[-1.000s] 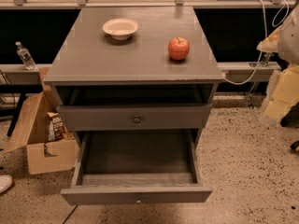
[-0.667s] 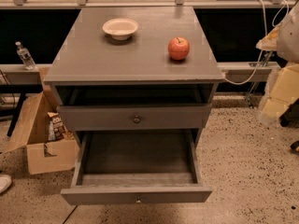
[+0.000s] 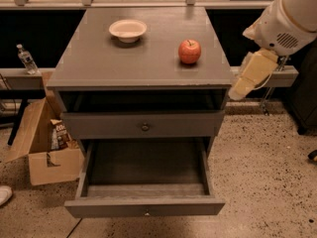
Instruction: Place apple into middle drawer
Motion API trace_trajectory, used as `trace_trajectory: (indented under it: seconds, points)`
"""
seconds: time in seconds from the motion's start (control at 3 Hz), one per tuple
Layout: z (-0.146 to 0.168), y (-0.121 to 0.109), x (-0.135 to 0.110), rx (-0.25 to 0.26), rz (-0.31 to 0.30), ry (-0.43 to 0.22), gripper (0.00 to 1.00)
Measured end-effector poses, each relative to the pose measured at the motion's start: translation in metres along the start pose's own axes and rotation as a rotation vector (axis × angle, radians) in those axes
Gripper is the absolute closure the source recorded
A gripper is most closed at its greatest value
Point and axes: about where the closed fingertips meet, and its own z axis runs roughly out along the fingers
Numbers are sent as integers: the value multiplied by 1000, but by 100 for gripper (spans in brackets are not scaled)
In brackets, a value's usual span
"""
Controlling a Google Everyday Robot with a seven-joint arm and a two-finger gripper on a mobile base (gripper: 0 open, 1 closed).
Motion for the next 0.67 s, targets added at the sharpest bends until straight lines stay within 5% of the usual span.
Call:
trace_trajectory:
  seconds: [0.67]
  points:
    - [60, -69, -22, 57, 141, -178, 0]
